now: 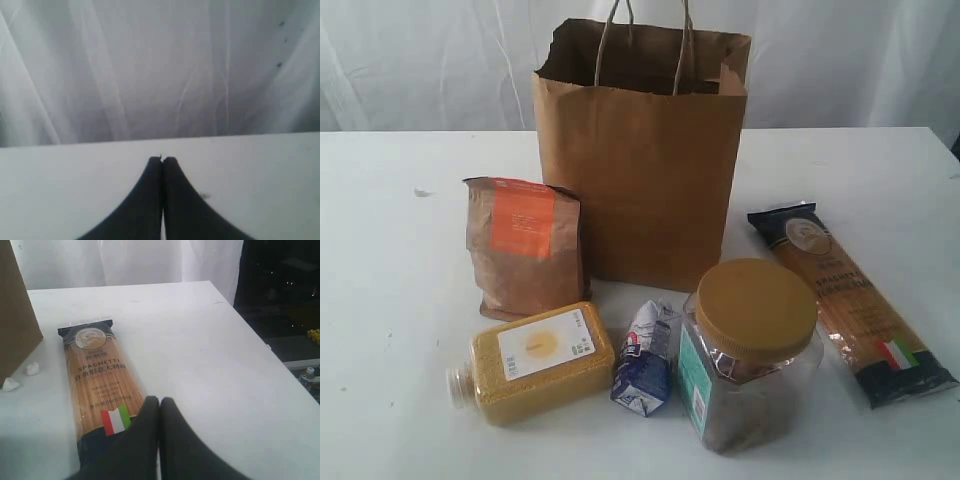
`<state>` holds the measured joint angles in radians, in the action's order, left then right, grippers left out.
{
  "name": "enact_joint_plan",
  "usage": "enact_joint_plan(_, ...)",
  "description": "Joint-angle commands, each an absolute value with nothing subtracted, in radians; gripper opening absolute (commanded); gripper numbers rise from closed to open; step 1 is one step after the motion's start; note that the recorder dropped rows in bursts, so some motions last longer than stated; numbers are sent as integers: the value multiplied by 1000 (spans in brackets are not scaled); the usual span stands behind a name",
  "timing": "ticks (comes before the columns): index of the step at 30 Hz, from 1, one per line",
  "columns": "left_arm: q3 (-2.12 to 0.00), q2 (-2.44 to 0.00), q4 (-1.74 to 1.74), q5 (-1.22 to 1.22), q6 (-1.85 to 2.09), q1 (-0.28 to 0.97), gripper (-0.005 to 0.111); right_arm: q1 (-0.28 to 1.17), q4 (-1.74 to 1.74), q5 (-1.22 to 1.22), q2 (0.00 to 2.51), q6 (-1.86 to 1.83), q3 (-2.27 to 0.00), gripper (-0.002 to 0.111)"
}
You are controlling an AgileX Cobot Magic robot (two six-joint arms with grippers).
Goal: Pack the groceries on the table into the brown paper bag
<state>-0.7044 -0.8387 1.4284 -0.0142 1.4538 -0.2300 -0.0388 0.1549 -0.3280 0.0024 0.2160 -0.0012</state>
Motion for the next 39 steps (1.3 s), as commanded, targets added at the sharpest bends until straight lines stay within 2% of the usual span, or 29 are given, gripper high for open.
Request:
enact_joint_plan(1, -700, -677, 1449, -209, 1446, -225, 0, -40, 155, -319, 0, 214, 0, 0)
enact_joint_plan(4, -651, -564, 1506, -222, 1432, -225, 0, -40, 155, -319, 0, 214, 0, 0)
enact_joint_plan(10, -453, -355, 1616, -43, 1427, -225, 0, -40, 155, -319, 0, 214, 0, 0)
enact_joint_plan(13, -355, -260, 1616, -57, 1431, -225, 0, -40, 155, -319, 0, 214, 0, 0)
enact_joint_plan(22, -139, -159, 1617, -44, 1239, -225, 0, -40, 155, -319, 0, 214, 0, 0)
enact_joint_plan(31, -138, -151, 1603, 110, 1205, -149, 0, -40, 155, -319, 0, 214, 0, 0)
enact_joint_plan(39, -151, -151, 1584, 67, 1203, -127, 0, -40, 155, -319, 0, 214, 0, 0)
